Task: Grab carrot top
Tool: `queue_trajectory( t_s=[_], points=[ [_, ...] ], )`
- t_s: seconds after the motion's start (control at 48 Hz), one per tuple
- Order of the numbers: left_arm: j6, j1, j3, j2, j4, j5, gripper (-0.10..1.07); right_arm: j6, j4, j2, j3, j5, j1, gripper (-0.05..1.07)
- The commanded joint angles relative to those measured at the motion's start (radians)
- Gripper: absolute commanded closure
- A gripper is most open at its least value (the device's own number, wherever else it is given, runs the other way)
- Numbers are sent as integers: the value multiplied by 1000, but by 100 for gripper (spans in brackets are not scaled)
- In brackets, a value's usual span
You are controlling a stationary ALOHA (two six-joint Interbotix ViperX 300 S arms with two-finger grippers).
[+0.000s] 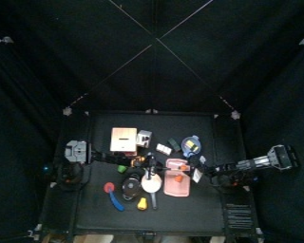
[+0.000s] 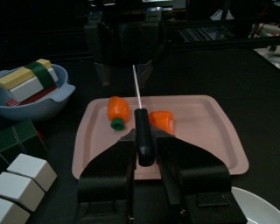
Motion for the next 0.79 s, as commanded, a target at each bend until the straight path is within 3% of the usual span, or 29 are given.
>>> queue_trajectory(
  t_s=[0.0,0.771],
  points=[
    [2,-5,-3,-41,-2,-5,42,2,-17,-26,-29,2,8,15],
    [3,-3,21,-66,-6,-5,42,2,-26,-51,-43,17,6,15]
  ],
)
